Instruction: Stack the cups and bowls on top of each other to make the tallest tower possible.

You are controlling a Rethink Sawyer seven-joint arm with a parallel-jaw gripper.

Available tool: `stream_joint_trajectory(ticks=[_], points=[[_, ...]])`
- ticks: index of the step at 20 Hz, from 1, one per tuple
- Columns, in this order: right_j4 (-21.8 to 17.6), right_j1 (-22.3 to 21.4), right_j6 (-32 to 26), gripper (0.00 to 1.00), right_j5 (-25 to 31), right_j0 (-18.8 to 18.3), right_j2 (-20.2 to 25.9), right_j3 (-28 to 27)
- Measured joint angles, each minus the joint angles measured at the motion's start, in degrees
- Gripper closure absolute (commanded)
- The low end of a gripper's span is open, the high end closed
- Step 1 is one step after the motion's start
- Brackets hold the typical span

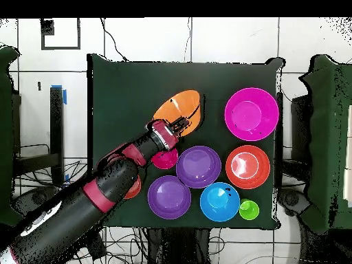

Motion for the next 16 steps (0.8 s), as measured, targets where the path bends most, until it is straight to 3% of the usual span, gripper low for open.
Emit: stream_joint_trajectory(ticks=[5,16], points=[[-8.32,-3.43,0.00,1.00,-4.57,-3.17,0.32,0.95],[-15.60,-4.35,0.00,1.00,-10.03,-5.96,0.33,1.13]])
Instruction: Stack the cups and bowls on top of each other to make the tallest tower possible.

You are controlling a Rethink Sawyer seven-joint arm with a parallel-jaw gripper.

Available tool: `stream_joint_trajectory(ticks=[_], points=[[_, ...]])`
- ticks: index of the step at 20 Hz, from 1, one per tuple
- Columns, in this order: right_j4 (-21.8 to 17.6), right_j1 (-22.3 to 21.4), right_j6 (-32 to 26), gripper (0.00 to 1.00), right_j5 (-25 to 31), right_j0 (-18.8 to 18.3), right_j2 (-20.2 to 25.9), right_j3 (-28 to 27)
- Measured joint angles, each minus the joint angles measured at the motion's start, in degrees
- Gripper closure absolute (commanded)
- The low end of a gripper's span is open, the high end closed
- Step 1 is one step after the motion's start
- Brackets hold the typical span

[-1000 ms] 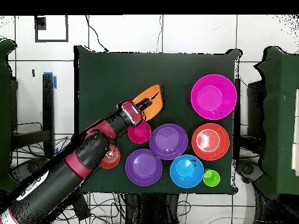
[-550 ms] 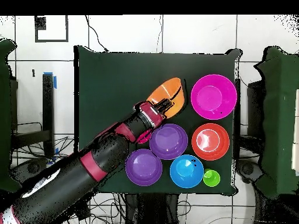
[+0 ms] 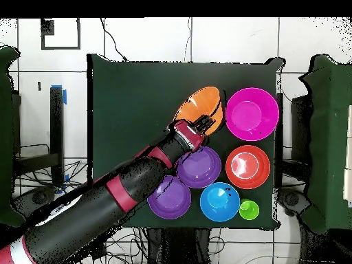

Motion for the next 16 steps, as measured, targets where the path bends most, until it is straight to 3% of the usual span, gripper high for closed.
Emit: stream_joint_trajectory(ticks=[16], points=[[-1.53,3.09,0.00,1.00,-8.94,-1.42,-0.01,0.01]])
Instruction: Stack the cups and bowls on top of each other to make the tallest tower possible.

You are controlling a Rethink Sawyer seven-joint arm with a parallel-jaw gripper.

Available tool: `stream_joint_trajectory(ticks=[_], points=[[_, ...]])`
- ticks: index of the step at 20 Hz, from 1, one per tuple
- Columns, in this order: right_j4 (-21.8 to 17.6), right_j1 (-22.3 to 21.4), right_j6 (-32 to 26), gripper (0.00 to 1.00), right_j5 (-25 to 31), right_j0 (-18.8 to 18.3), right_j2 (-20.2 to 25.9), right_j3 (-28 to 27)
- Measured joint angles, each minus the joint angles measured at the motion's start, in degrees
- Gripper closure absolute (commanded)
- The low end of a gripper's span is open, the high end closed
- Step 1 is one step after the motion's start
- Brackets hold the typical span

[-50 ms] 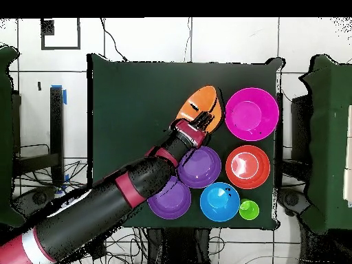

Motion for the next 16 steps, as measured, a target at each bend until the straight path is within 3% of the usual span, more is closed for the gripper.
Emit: stream_joint_trajectory(ticks=[16], points=[[0.11,6.36,0.00,1.00,-8.48,-1.99,-0.05,0.42]])
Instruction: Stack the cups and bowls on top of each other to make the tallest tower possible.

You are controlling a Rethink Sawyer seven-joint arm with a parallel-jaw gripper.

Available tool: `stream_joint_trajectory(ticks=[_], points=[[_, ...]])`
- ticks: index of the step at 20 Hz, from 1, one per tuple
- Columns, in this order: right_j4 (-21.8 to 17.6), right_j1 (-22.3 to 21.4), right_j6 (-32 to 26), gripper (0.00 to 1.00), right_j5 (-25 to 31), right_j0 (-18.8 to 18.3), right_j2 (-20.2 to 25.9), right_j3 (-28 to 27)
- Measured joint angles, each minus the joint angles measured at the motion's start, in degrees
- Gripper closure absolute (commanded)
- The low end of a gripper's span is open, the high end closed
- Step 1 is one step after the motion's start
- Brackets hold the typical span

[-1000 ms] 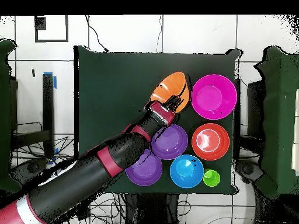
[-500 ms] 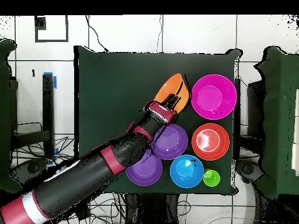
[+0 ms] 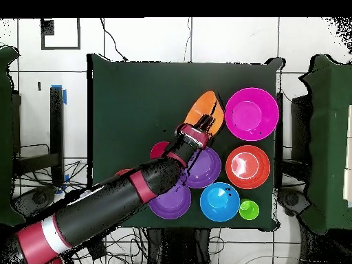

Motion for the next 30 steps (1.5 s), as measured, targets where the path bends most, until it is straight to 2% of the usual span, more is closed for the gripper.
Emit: stream_joint_trajectory(ticks=[12,21,30], points=[[1.84,4.26,0.00,1.00,-1.25,-1.15,-0.72,1.88],[7.69,7.70,0.00,1.00,-1.24,-0.99,-2.50,2.05],[10.69,9.84,0.00,1.00,-1.23,-0.98,-3.70,2.15]])
